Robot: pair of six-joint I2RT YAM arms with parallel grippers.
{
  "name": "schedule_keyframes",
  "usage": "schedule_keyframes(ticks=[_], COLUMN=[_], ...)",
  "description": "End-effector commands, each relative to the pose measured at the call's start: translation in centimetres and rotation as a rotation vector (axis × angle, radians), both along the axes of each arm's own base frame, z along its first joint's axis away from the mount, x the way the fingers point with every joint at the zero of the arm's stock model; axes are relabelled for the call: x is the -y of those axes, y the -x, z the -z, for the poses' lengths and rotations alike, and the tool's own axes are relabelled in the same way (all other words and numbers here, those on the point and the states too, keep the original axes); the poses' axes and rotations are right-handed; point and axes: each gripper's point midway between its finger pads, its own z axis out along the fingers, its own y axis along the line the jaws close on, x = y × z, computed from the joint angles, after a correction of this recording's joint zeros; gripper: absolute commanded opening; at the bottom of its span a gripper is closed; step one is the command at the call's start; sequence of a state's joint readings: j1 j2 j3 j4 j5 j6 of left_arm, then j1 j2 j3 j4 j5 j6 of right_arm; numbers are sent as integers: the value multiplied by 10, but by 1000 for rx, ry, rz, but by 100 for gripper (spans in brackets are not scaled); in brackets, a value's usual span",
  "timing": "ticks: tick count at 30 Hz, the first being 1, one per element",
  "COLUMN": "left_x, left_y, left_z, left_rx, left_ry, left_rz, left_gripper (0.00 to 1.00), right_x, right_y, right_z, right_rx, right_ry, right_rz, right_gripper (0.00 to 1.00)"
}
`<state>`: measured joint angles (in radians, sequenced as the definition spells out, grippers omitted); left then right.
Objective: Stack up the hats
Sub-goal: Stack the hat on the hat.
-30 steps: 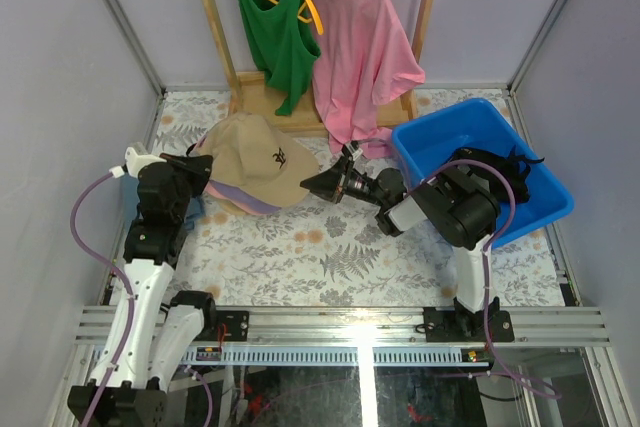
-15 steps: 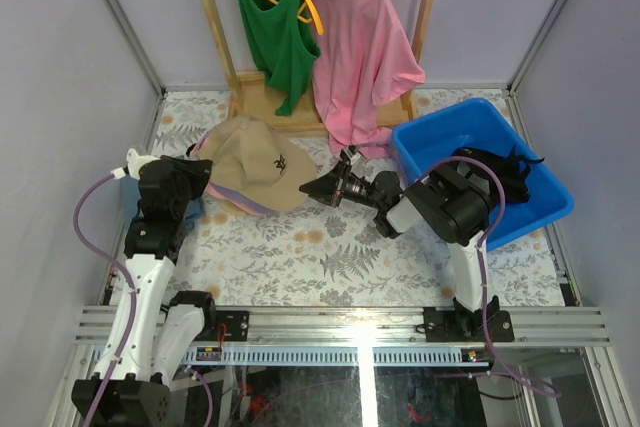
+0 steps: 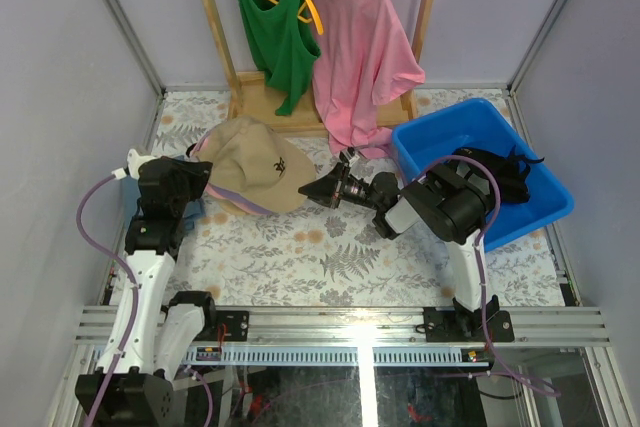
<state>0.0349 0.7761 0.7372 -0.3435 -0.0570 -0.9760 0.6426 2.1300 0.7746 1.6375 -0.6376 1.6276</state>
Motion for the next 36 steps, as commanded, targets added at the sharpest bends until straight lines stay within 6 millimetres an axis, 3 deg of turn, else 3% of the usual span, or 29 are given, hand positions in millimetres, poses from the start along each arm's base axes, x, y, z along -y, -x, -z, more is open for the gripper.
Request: schedule_keyframes(ticks=[1,7,16,24,36], left_x=[-35,-37,-35,-29,-27], left_y=[-5,-3,0,-2,-3], left_z=[-6,-3,-5,1,1], left_rx=[38,31,36,40,41], left_ry=[-46,-45,-31,-5,-10], left_rz=[-144,-151,-147,-119,-104], left_gripper=[0,0,0,0,1], right_x=[11,13,14,19,16], right_y=[-16,-17,-16,-7,6], right_z=[19,24,24,1,-30], right_rx=[23,17,13,58,135], right_ry=[26,37,38,7,-10], right_rz=[84,96,101,101,88], right_gripper=[19,29,30,31,45])
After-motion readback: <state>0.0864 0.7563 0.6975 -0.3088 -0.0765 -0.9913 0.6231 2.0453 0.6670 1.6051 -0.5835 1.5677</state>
